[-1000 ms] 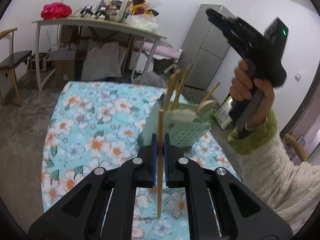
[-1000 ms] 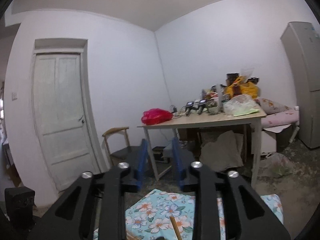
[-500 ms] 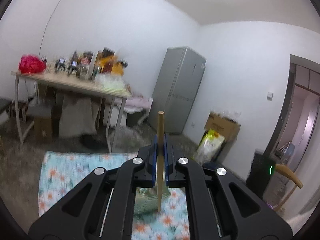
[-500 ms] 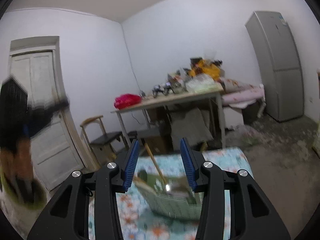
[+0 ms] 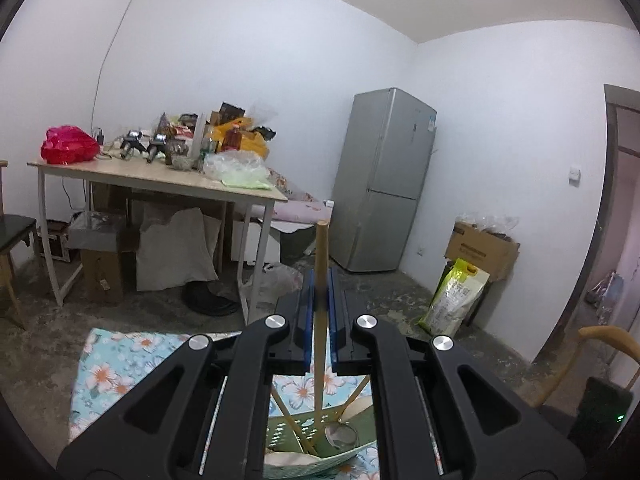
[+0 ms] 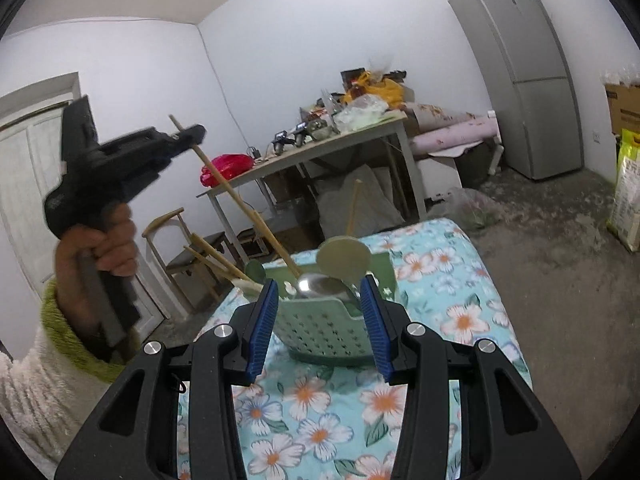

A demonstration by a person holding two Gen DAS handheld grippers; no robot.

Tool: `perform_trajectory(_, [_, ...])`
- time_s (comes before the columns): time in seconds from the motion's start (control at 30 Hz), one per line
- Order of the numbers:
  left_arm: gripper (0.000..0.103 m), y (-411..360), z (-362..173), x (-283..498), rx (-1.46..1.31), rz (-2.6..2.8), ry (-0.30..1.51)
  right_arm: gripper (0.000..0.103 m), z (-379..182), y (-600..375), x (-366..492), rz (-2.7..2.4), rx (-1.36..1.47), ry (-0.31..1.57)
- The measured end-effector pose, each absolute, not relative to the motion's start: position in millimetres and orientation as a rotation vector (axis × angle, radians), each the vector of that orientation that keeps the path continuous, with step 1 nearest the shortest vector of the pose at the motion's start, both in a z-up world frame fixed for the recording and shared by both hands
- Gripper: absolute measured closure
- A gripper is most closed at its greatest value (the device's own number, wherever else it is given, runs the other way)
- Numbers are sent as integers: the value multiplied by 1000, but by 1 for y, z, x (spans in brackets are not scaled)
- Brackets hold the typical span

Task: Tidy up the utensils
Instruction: 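Lower the left gripper's chopstick into the basket and open the left gripper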

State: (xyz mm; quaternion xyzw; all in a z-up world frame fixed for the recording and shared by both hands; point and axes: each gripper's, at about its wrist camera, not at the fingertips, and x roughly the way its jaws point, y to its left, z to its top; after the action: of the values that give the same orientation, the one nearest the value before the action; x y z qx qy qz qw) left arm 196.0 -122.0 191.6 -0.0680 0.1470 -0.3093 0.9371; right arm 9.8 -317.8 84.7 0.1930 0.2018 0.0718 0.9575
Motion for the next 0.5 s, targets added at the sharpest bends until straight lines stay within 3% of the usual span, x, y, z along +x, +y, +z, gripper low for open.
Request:
perform_trajectory(0.23, [95,-130,158,212,-142,-632,368,61,67,-315,11,132,419,466])
perform_trajectory(0.33, [73,-123,156,205,-145,-628,372,61,61,-310,12,122,410,492])
perform_trajectory(0.4, [64,-117,154,197,-153,-631,377,61,59,-306,13,108,396,506])
perform_trajectory(0.5, [49,-109,153,184,-145,-628,395,52,58,-298,14,75,362,517])
